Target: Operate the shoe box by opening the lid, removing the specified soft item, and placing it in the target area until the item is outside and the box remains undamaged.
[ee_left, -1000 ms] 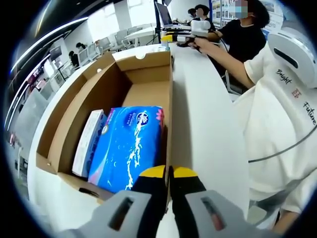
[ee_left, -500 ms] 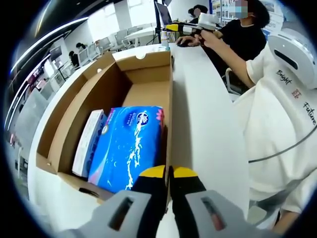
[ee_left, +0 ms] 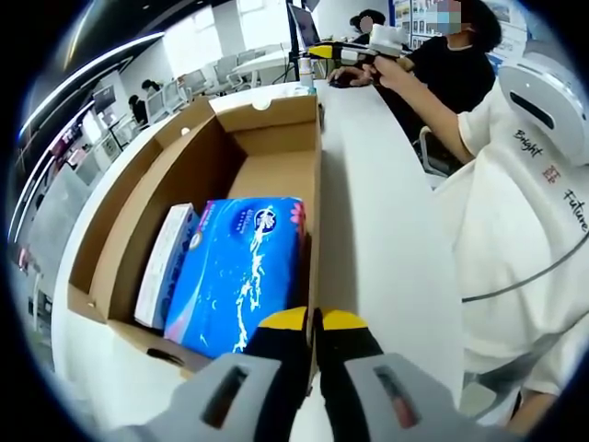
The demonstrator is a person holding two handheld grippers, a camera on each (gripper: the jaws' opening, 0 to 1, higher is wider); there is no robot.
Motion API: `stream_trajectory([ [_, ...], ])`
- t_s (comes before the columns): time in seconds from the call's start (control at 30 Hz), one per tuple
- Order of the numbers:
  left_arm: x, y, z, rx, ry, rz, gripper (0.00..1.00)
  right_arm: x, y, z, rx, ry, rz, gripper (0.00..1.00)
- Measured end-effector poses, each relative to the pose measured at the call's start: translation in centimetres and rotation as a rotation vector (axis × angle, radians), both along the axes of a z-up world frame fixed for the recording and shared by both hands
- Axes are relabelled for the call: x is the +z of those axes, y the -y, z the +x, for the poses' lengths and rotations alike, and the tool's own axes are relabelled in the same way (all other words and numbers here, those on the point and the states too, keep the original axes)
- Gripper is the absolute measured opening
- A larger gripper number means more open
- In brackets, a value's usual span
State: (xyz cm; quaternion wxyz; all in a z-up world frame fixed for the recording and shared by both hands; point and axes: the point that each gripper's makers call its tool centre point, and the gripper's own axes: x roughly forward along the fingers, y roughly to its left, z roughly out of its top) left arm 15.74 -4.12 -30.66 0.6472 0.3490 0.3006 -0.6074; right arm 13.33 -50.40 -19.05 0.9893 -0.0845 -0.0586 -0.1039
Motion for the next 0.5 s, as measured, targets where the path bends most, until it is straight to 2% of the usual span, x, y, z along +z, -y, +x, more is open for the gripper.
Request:
stream_trajectory([
  [0.5, 0.0, 0.0, 0.0, -0.001, 0.004, -0.005, 0.02, 0.1, -1.2, 0.5, 0.019, -0.011, -0.028, 0.47],
])
